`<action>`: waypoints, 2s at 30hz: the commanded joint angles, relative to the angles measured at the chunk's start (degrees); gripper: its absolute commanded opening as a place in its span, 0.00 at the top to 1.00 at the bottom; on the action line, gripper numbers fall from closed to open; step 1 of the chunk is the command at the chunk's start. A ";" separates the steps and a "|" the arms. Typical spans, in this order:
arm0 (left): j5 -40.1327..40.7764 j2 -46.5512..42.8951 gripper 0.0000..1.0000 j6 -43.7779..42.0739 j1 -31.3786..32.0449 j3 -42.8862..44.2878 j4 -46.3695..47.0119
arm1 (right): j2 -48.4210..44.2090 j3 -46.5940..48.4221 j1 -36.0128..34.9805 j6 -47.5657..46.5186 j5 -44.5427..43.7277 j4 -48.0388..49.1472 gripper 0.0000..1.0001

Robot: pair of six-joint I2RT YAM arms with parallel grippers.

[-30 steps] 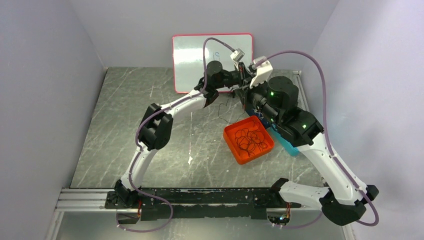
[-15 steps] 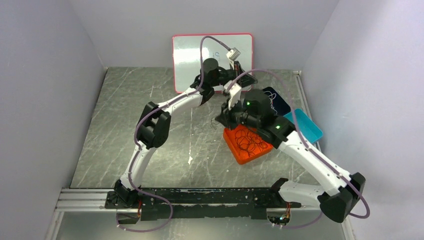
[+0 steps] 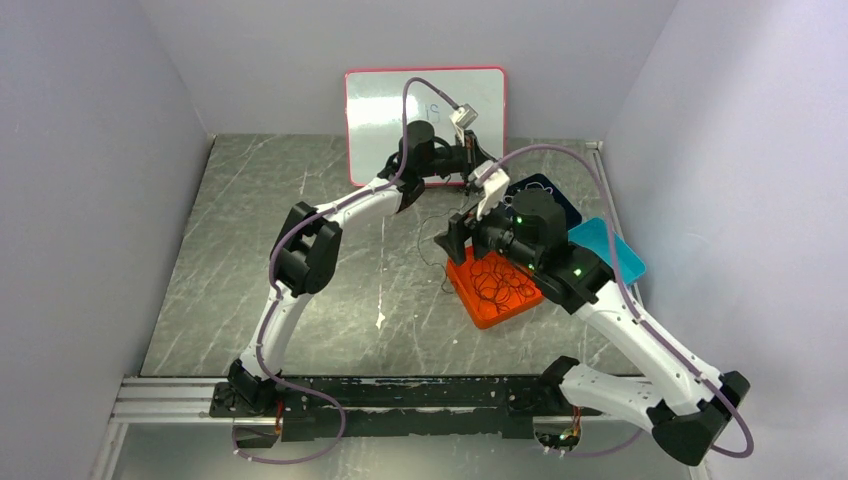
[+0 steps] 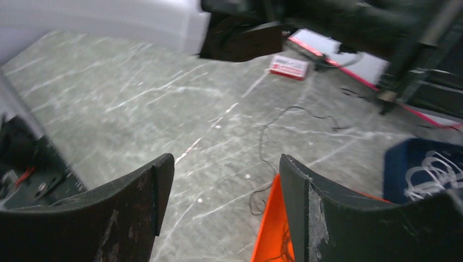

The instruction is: Untangle the cables

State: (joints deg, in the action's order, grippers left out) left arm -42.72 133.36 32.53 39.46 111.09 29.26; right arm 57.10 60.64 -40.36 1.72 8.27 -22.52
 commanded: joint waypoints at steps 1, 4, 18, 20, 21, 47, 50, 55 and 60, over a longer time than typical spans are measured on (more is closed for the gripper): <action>-1.58 -2.94 0.93 -0.65 -0.58 -0.87 1.21 | -2.62 0.56 -0.13 4.93 -18.98 -1.22 0.27; -1.57 -3.49 0.93 -0.86 -0.68 -1.47 1.13 | -3.40 -0.32 1.57 10.03 -35.88 -2.74 0.33; -2.53 -4.85 0.93 0.24 -0.64 -2.79 1.49 | 10.66 -10.99 39.56 19.49 -17.15 10.18 0.28; -3.03 -4.95 0.93 0.58 -0.53 -2.80 1.57 | 13.55 -11.47 42.08 20.25 -14.59 13.19 0.29; -3.31 -5.00 0.93 0.72 -0.53 -2.93 1.59 | 15.04 -11.51 42.72 20.39 -13.73 14.48 0.30; -3.56 -8.39 0.93 0.10 0.07 -4.24 -0.41 | 30.16 -11.53 46.34 17.30 -7.31 29.93 0.96; -2.15 -11.67 0.93 0.06 -0.69 -5.90 -0.83 | 29.95 -11.99 46.65 17.41 -9.43 30.38 1.00; 2.08 -19.43 0.93 -2.48 -3.32 -7.47 -6.09 | 30.25 -12.36 47.28 18.08 -10.91 30.54 1.00; 8.68 -28.21 0.93 -10.05 -6.58 -10.15 -16.84 | 31.29 -11.63 48.18 18.01 -11.90 29.73 1.00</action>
State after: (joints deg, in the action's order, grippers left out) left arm -40.21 112.79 29.12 35.81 102.67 20.40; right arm 87.26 48.40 6.57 19.66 -1.28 6.28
